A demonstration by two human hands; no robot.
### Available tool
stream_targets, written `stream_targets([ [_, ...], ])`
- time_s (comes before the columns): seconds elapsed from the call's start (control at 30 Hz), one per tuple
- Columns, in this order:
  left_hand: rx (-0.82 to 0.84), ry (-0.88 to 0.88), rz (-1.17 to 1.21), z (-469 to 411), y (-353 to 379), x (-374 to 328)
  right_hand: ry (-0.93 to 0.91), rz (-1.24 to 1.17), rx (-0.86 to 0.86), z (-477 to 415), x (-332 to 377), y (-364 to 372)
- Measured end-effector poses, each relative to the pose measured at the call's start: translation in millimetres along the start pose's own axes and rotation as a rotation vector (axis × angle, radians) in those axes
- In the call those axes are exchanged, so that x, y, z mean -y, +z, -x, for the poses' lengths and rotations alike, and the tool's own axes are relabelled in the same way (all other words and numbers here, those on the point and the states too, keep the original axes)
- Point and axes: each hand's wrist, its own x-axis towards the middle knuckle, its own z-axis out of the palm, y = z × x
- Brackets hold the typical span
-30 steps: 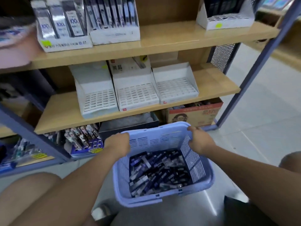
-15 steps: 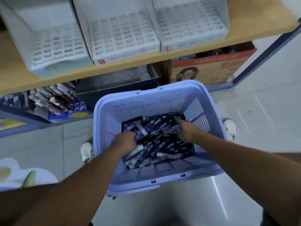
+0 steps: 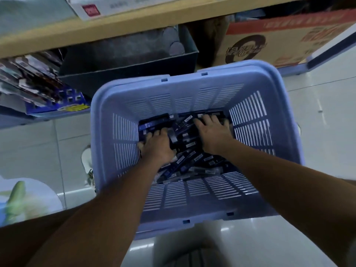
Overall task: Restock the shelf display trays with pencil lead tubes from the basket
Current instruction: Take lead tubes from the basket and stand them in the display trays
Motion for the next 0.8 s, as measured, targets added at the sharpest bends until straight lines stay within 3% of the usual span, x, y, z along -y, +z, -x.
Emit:
stream_targets([
  [0.2, -0.014, -0.026, 0.047, 1, 1, -2, -0.076, -0.101, 0.116, 9, -16, 12],
  [0.4, -0.08, -0.029, 0.51, 12, -10, -4, 0.014, -0.507, 0.453, 14, -17, -13],
  [0.5, -0.038, -0.028, 0.624, 11, -15, -2, 0.119, -0.712, 0.408, 19, -17, -19],
  [0.57, -0.039, -0.039, 0.679, 12, -16, -1, 0.125, -0.716, 0.363, 23, -17, -18],
  [0.67, -0.077, -0.071, 0.63, 15, -17, 3, 0.142, -0.802, 0.312, 30, -21, -14],
  [0.8, -0.155, -0.095, 0.598, 21, -25, 5, 0.274, -1.261, 0.36, 46, -22, -14],
])
